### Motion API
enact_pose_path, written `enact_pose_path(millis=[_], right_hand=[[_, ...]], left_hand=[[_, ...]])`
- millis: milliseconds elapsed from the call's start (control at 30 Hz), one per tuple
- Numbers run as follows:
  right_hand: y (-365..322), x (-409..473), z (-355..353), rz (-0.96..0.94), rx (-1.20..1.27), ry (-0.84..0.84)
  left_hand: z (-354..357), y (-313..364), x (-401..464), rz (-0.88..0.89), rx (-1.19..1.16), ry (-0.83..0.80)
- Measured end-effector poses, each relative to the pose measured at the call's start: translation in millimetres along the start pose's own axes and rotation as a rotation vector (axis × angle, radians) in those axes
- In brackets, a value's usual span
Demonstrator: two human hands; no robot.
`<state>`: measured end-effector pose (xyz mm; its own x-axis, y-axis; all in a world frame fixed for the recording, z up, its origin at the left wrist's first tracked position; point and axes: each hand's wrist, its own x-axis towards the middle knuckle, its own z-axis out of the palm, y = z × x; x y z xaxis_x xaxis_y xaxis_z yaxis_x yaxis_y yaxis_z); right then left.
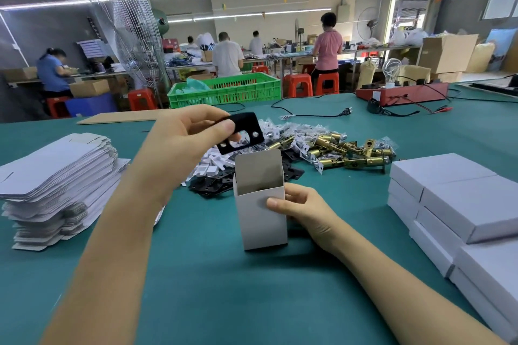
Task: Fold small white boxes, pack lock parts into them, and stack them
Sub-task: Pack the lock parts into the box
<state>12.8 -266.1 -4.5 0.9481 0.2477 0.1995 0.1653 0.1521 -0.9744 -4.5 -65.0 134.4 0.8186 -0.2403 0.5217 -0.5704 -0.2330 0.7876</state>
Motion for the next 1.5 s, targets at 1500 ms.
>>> enact_pose_path(millis=[1500], right_hand=[[-8, -4, -11, 0.082, 0.104, -0.177]], left_hand=[[42, 5, -6, -0.037, 0.636, -0.228]])
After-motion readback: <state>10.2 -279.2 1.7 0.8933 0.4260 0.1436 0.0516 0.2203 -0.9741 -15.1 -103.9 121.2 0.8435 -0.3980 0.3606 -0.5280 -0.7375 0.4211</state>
